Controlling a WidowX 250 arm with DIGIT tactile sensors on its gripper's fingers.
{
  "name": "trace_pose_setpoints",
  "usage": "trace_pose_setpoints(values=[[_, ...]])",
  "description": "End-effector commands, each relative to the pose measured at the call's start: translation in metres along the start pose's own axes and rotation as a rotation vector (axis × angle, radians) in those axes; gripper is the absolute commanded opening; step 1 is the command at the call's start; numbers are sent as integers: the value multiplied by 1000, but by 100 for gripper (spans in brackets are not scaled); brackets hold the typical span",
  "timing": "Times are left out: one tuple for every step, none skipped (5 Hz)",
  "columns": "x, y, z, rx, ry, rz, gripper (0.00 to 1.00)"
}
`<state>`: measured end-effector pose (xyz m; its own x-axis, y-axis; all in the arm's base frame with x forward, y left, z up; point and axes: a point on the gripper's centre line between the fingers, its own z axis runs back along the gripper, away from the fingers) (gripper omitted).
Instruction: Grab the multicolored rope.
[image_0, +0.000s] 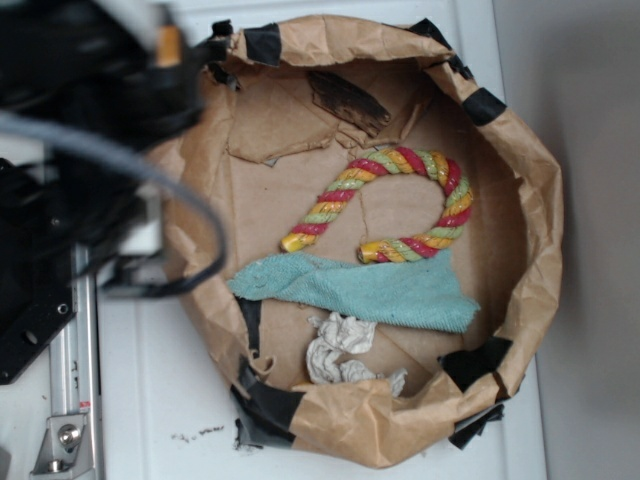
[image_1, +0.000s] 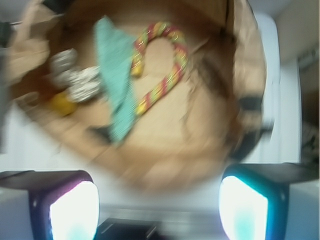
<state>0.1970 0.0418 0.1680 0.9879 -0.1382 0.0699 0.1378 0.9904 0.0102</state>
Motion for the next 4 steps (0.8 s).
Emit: trace_pose_setpoints(values=[[65,25,-73,79,44,-289,100],[79,10,-94,100,51,-400,100],[91,-14,-103,131,53,-569,100],[92,-24,-85,137,-11,-590,100]])
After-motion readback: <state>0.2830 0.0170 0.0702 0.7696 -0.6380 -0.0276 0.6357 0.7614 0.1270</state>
